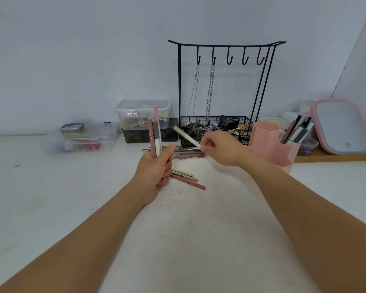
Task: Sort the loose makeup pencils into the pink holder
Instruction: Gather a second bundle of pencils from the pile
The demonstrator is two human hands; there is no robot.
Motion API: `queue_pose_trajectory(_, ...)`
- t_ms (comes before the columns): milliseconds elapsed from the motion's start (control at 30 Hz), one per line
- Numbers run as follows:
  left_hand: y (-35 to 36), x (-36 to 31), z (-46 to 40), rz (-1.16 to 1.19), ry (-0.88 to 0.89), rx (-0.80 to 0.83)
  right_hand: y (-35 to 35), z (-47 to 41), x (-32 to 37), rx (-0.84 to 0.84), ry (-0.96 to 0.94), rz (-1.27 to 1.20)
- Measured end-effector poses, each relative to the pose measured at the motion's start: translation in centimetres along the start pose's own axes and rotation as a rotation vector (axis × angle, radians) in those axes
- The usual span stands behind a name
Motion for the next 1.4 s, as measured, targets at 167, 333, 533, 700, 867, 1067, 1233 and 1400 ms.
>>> queue_pose_trajectory(167,0.1,0.1,0.1,0.005,0.042,0.066,-0.2,0.7,4.7,0.077,0.001,-0.748)
queue_pose_trajectory(333,0.0,0.1,0.0,-0.063,0.075,0.107,1.2,0.7,6.4,0.074,-0.018,-0.902)
queue_pose_trajectory(533,0.0,0.3,-0.3,-0.113,0.046,0.136,2.0,0.8,6.1,0.035,0.004,-0.9)
queue_pose_trajectory(700,0.1,0.3,-0.1,-0.135,0.049,0.146,2.2,0.7,5.7,0.003,0.027,-0.841)
queue_pose_trajectory(867,0.0,0.3,-0.1,-0.101,0.047,0.133,1.3,0.3,3.8,-0.077,0.052,-0.628)
queue_pose_trajectory(1067,-0.1,0.0,-0.1,0.0,0.035,0.062,1.6,0.7,-3.3,-0.045,0.219,0.227)
queue_pose_trajectory(1233,-0.4,0.0,-0.4,0.028,-0.016,0.064,1.9,0.9,-3.4,-0.047,0.236,0.292)
queue_pose_trajectory(1400,-0.3,0.3,-0.4,0.012,-0.004,0.049,1.2,0.6,-3.5,-0.036,0.196,0.308)
Point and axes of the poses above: each hand's wrist, its own z-axis away from the middle knuckle, its own y-axis out of the palm, x = y × z, the point moved 2 cm from there along -z, towards the middle knuckle, and after that the axes turned 7 degrees about -y, right-handed, at the moved point
